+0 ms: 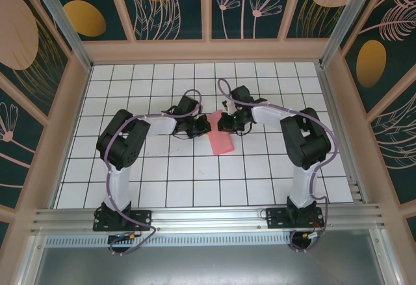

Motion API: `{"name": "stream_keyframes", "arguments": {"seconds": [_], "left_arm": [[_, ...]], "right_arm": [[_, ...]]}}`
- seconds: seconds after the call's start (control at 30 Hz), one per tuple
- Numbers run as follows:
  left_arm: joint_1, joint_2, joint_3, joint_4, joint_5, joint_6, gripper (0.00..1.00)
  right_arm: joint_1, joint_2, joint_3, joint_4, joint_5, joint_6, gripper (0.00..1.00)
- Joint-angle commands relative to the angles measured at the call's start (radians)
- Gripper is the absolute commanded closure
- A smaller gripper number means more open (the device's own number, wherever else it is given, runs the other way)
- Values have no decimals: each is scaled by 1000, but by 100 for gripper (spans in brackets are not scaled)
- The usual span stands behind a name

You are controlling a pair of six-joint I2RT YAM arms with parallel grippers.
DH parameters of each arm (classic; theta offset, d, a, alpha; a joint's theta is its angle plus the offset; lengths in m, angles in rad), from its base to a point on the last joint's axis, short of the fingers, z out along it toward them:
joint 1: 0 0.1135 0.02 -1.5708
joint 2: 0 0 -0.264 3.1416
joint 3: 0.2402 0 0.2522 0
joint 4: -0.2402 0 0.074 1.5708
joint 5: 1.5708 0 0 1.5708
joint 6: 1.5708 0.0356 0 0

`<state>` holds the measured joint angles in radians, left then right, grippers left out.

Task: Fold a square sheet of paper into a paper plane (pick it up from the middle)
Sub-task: Fold the square sheet of paper in half at the center of the table.

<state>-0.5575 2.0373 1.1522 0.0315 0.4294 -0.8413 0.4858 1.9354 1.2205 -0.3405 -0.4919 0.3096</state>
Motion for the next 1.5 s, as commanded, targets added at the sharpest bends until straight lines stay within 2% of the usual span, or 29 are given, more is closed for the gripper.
{"name": "stream_keyframes", "arguments": {"seconds": [0.0,0.7,0.9,1.03,1.23,1.47], "left_arm": [[1,80,-31,-136,-136,11,100],[1,87,-37,-147,-159,6,100],[2,82,-51,-143,-172,8,100],[1,83,-55,-140,-172,9,100],[1,84,-55,-137,-170,10,100],[1,88,-58,-130,-167,6,100]], "right_arm": [[1,36,40,0,-42,-37,94],[-88,74,-74,29,-30,-94,95],[-148,48,-152,76,-27,-87,95],[-178,-25,-163,113,-33,-60,95],[-115,-118,-159,236,-174,24,97],[-67,3,-88,257,-173,63,100]]}}
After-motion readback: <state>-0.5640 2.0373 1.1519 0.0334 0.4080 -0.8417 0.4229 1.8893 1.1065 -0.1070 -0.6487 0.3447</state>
